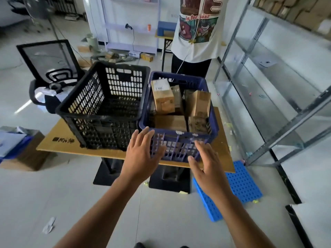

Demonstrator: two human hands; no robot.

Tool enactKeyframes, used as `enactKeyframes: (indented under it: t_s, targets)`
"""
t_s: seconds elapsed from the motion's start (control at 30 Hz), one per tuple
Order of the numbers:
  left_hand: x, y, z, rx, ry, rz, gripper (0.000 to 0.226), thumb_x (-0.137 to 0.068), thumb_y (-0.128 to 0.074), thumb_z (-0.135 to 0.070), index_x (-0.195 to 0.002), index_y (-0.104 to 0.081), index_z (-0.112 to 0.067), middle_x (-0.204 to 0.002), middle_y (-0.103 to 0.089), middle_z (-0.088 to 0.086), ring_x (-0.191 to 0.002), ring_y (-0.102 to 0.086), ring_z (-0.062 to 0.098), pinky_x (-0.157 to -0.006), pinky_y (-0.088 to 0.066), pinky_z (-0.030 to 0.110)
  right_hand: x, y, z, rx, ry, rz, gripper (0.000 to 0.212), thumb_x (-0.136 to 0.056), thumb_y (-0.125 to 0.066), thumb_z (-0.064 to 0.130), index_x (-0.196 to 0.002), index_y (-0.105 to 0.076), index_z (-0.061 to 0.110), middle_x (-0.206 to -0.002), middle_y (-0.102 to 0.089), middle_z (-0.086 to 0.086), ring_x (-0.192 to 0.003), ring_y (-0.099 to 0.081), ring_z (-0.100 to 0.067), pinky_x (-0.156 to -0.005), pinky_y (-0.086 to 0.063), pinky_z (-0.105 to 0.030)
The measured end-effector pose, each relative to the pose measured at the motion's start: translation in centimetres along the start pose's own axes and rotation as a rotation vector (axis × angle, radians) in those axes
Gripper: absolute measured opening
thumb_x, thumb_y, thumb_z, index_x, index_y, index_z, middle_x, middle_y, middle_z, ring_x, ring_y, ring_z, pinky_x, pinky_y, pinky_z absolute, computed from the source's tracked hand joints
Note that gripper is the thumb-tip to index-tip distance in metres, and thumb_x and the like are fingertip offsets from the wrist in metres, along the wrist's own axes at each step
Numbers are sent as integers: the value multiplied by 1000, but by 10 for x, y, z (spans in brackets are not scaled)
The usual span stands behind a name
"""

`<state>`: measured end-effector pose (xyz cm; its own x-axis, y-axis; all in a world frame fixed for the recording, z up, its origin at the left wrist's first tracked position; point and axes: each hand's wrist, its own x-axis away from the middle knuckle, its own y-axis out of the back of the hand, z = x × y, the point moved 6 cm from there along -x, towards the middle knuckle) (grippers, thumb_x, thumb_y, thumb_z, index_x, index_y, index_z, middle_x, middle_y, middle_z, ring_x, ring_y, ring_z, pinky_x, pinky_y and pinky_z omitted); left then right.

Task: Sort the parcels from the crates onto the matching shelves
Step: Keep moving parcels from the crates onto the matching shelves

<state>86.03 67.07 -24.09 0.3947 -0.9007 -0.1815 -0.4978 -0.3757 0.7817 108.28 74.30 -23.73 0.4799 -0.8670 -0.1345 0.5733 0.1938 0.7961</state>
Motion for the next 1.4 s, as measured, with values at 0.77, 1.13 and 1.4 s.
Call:
enactKeyframes:
  t_s: [0.77,1.13,1.4]
  targets:
    - [-262,-81,51,759,506,23,81,-85,-54,-72,-154,-35,-33,-138,-60,-14,-126,-57,3,-113,-45,41,-320,-70,-37,-161,46,168,80,-97,-27,74,-163,-30,29,-170,-24,9,-158,-2,-3,-123,-8,-28]
    - [-275,-84,59,1004,454,129,80,-93,-59,-42,-160,-16,-46,-150,-50,-22,-135,-49,-3,-119,-37,36,-340,-94,-25,-328,-83,258,80,-93,-27,79,-160,-35,36,-169,-23,18,-158,-2,-1,-131,-9,-46]
    - [-265,-47,55,1118,178,329,92,-86,-64,-19,-155,-13,-53,-157,-43,-17,-144,-42,6,-122,-34,44,-283,-66,24,-615,-230,92,61,-97,-57,34,-155,-37,32,-143,-60,15,-135,-55,-5,-112,-48,-32]
